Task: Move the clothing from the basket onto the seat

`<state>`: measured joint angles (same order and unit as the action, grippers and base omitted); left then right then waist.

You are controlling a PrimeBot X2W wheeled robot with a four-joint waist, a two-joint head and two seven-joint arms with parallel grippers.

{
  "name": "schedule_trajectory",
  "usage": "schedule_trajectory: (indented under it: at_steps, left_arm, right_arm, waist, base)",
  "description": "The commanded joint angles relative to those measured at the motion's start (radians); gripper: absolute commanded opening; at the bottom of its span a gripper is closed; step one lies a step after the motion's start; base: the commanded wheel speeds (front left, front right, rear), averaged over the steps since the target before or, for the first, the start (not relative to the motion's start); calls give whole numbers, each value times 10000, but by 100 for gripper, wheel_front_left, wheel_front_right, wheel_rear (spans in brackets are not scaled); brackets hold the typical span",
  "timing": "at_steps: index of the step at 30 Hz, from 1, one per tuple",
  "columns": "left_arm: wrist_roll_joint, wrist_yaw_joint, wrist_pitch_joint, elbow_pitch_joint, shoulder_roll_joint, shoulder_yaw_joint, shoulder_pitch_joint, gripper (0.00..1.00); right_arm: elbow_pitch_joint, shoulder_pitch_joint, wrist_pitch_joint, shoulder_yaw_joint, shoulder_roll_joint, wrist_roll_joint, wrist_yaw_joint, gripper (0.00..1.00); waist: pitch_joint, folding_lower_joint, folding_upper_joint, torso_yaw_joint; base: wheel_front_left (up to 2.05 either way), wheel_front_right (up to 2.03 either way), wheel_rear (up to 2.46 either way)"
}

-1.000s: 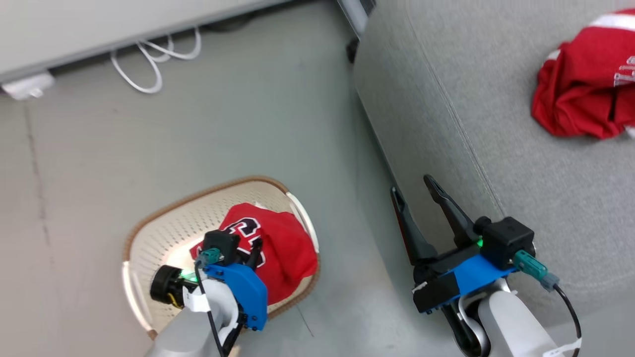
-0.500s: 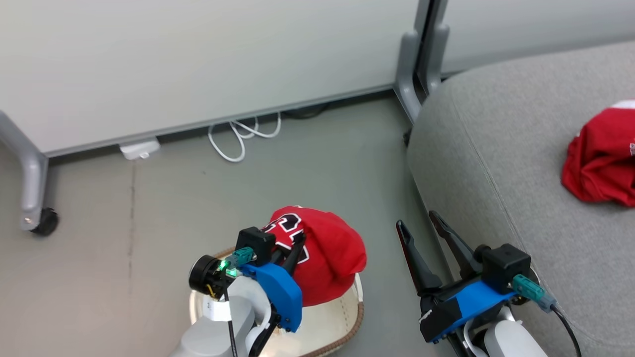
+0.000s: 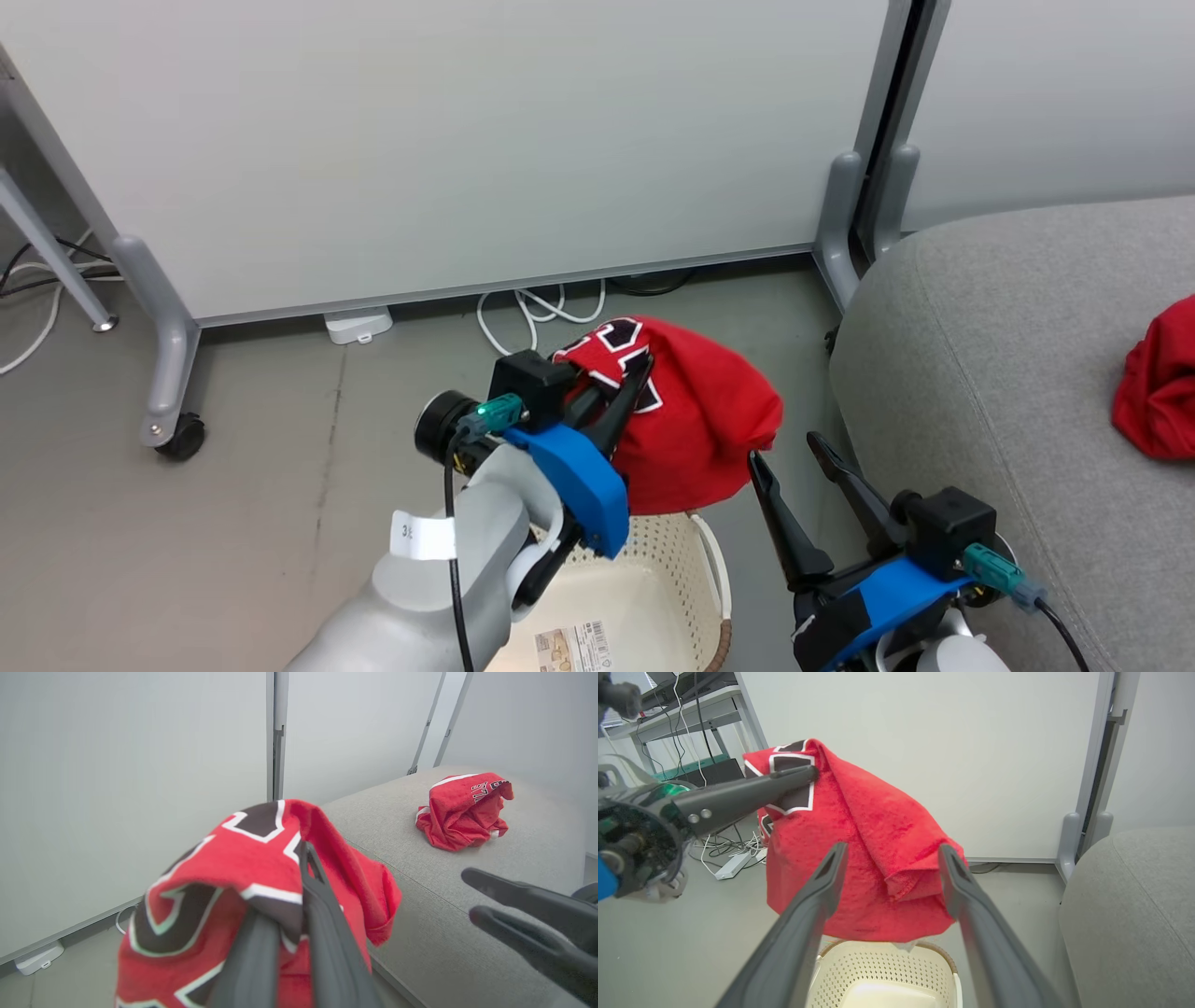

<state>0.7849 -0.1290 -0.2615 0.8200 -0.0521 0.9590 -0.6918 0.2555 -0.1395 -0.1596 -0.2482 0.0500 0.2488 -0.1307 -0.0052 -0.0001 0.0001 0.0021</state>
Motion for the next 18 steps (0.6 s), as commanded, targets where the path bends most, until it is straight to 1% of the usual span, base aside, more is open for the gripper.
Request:
schedule_trajectory:
  at_steps: [1,9,18]
  left_arm:
    - [53,-21,-45,-68,-7,50,-165,0]
    - [215,-21,38,-351,2,317,-681,0]
    - [400,-22,56,-284,12,560,-905,0]
  right_arm:
    - [-46,146,21,34,7,34,-1,100]
    - [-122,314,62,118,7,-16,-1,100]
    - [-155,346,102,86,7,8,-1,100]
  waist:
    - [-43,1,-1,61]
    - [-129,1,-1,275]
    - [-91,1,-1,362]
  base:
    - [0,0,0]
    - [0,0,0]
    - [0,0,0]
